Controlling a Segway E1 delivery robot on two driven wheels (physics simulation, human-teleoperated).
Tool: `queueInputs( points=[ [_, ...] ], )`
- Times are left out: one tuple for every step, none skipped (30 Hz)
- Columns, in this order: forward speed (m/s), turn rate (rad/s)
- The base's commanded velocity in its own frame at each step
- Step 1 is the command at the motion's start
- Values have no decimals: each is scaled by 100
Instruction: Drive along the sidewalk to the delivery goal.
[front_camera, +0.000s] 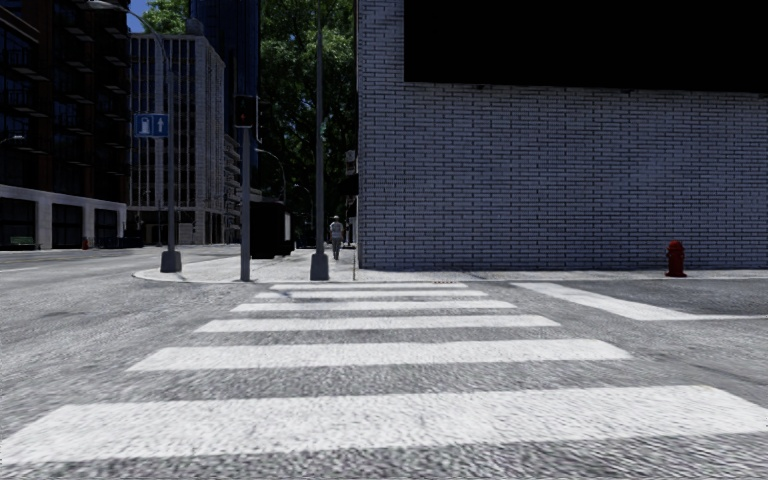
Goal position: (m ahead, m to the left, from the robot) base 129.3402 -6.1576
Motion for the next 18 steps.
queueInputs(
  points=[
    [200, 0],
    [200, 0],
    [200, 0],
    [200, 0],
    [200, 0],
    [200, 0],
    [200, 0],
    [200, 0],
    [200, 0],
    [200, 0],
    [200, 0],
    [200, 0],
    [200, 0],
    [200, 0],
    [200, 0],
    [200, 0],
    [200, 0],
    [200, 0]
  ],
)
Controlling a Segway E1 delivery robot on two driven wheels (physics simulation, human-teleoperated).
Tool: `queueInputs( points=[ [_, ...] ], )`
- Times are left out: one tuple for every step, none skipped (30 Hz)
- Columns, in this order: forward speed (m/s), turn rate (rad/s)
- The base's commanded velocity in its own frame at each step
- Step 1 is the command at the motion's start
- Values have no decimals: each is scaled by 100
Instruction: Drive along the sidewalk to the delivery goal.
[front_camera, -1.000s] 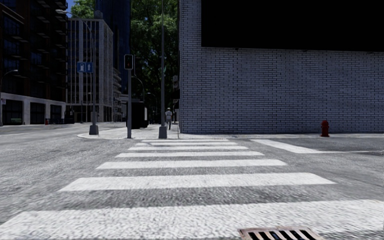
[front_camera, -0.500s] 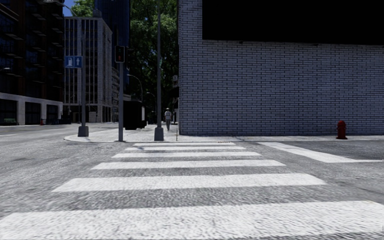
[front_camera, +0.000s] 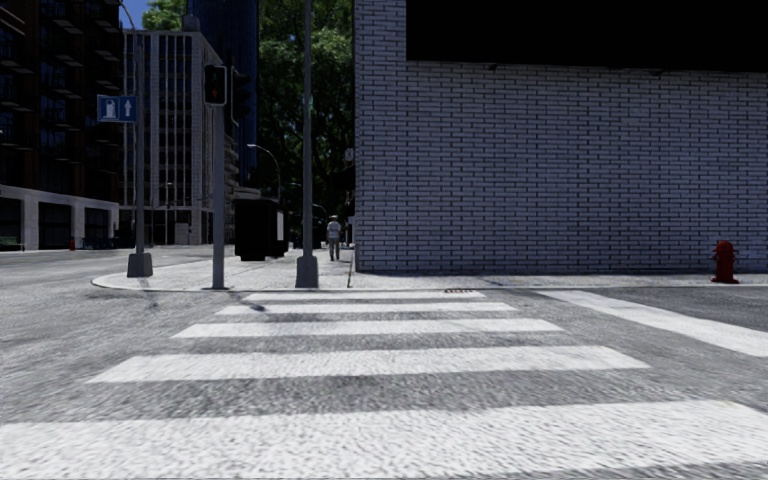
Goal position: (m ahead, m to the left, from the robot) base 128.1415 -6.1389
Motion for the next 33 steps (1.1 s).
queueInputs(
  points=[
    [200, 0],
    [200, 0],
    [200, 0],
    [200, 0],
    [200, 0],
    [200, 0],
    [200, 0],
    [200, 0],
    [200, 0],
    [200, 0],
    [200, 0],
    [200, 0],
    [200, 0],
    [200, 0],
    [200, 0],
    [200, 0],
    [200, 0],
    [200, 0],
    [200, 0],
    [200, 0],
    [200, 0],
    [200, 0],
    [200, 0],
    [200, 0],
    [200, 0],
    [200, 0],
    [200, 0],
    [200, 0],
    [200, 0],
    [200, 0],
    [200, 0],
    [200, 0],
    [200, 0]
  ],
)
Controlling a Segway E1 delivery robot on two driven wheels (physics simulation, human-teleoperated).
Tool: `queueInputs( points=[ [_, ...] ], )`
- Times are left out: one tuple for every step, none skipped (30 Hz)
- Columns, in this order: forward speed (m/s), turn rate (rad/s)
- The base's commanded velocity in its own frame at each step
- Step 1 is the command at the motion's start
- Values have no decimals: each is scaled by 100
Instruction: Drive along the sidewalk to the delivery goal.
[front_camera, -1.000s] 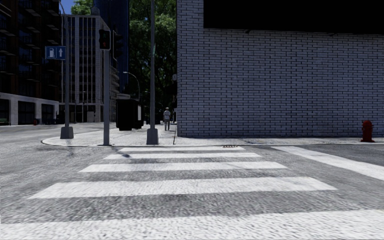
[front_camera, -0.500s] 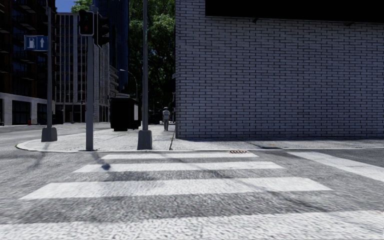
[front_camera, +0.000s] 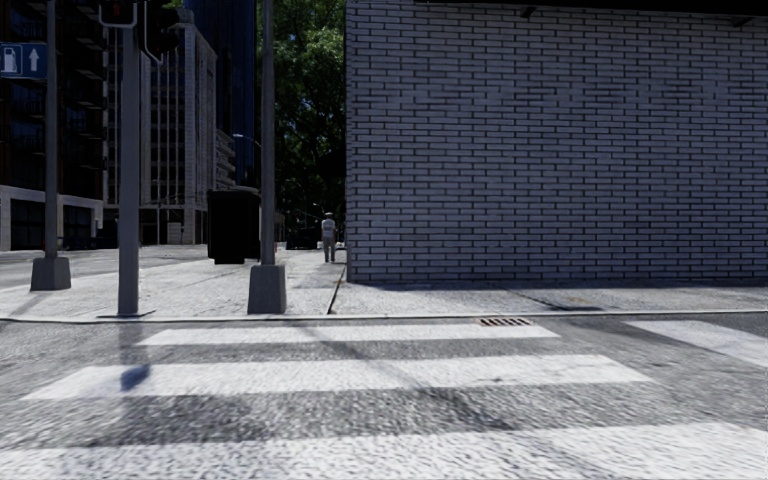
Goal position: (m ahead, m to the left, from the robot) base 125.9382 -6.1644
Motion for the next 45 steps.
queueInputs(
  points=[
    [200, 0],
    [200, 0],
    [200, 0],
    [200, 0],
    [200, 0],
    [200, 0],
    [200, 0],
    [200, 0],
    [200, 1],
    [200, 12],
    [200, 16],
    [200, 17],
    [200, 17],
    [200, 17],
    [200, 17],
    [200, 17],
    [200, 17],
    [200, 17],
    [200, 17],
    [200, 17],
    [200, 17],
    [200, 17],
    [200, 17],
    [200, 17],
    [200, 22],
    [200, 22],
    [200, 32],
    [200, 39],
    [200, 39],
    [200, 41],
    [200, 41],
    [200, 41],
    [200, 41],
    [200, 41],
    [200, 41],
    [200, 41],
    [200, 41],
    [200, 41],
    [200, 41],
    [200, 41],
    [200, 41],
    [200, 41],
    [200, 26],
    [200, 26],
    [200, 20]
  ],
)
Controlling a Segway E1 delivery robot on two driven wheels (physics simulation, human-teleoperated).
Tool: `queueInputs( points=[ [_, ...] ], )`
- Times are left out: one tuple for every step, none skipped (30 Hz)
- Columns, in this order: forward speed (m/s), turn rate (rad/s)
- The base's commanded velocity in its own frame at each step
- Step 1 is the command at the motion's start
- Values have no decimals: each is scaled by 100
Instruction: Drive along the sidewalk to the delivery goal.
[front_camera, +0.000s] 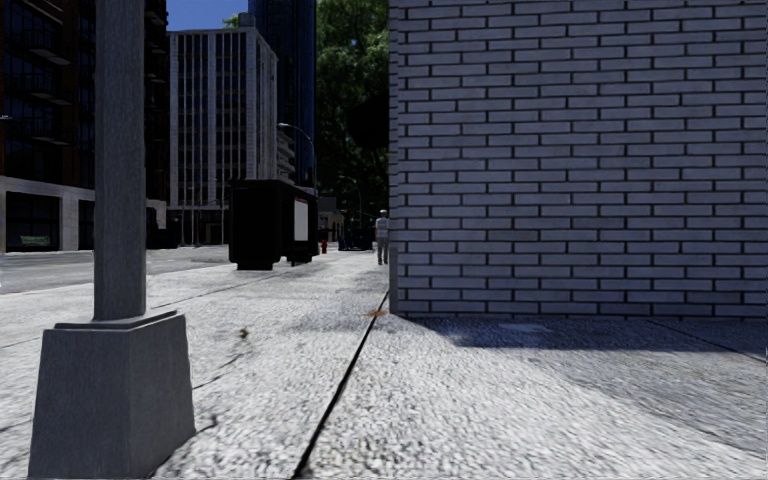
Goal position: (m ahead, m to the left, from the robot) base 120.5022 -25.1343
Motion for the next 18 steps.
queueInputs(
  points=[
    [200, 19],
    [200, 22],
    [200, 22],
    [200, 24],
    [200, 25],
    [200, 30],
    [200, 30],
    [200, 42],
    [200, 48],
    [200, 51],
    [200, 51],
    [200, 57],
    [200, 60],
    [200, 60],
    [200, 60],
    [200, 61],
    [200, 61],
    [200, 61]
  ],
)
